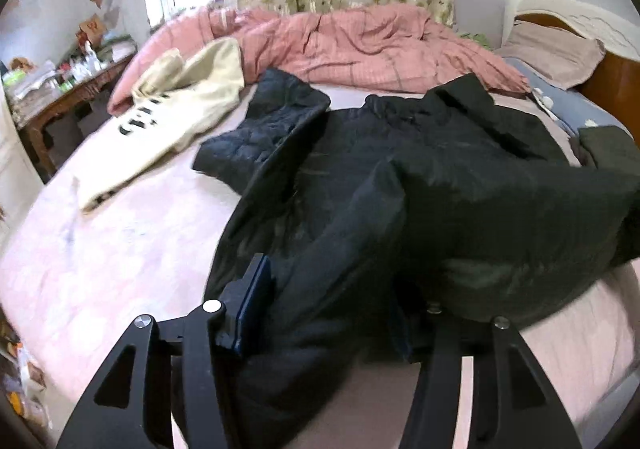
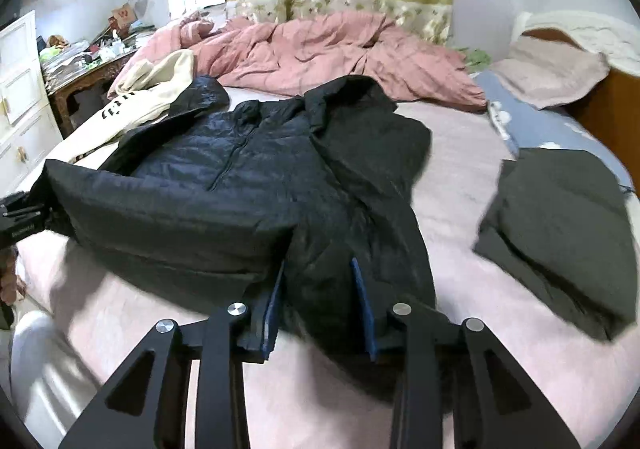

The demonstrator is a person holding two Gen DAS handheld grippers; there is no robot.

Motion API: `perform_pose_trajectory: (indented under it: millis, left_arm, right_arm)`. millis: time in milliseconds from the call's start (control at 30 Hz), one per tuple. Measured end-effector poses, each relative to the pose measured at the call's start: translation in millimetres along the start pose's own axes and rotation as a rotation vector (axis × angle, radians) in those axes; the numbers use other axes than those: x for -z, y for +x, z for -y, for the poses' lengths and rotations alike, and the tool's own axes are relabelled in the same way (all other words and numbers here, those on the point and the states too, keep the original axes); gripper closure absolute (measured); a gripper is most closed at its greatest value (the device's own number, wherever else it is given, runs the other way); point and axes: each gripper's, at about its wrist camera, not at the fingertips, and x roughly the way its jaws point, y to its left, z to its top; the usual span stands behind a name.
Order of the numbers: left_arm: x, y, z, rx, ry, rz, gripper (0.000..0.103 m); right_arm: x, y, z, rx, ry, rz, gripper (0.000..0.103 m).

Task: Fold large clothes

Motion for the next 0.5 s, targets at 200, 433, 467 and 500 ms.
perform_pose_trajectory:
  millis: [200, 433, 467, 500]
  left_arm:
    - [-6, 70, -3, 0.014, -0.035, -0.104, 0.048]
    - [2, 80, 1, 0.01, 0.007, -0.079, 0.043]
    - [3, 77, 0, 0.006, 0.019, -0.063, 0.043]
    - [4, 71, 1, -0.007, 0.03, -0.042, 0.043]
  right_arm:
    - [-26, 73, 12, 0.01, 0.042, -0.052, 0.061]
    - [-11, 114, 17, -0.003, 0.06, -0.065, 0.051]
    - [-10, 110, 17, 0.006, 0.057, -0.037, 0.049]
    - [-7, 103, 17, 0.017, 0.06, 0.0, 0.047]
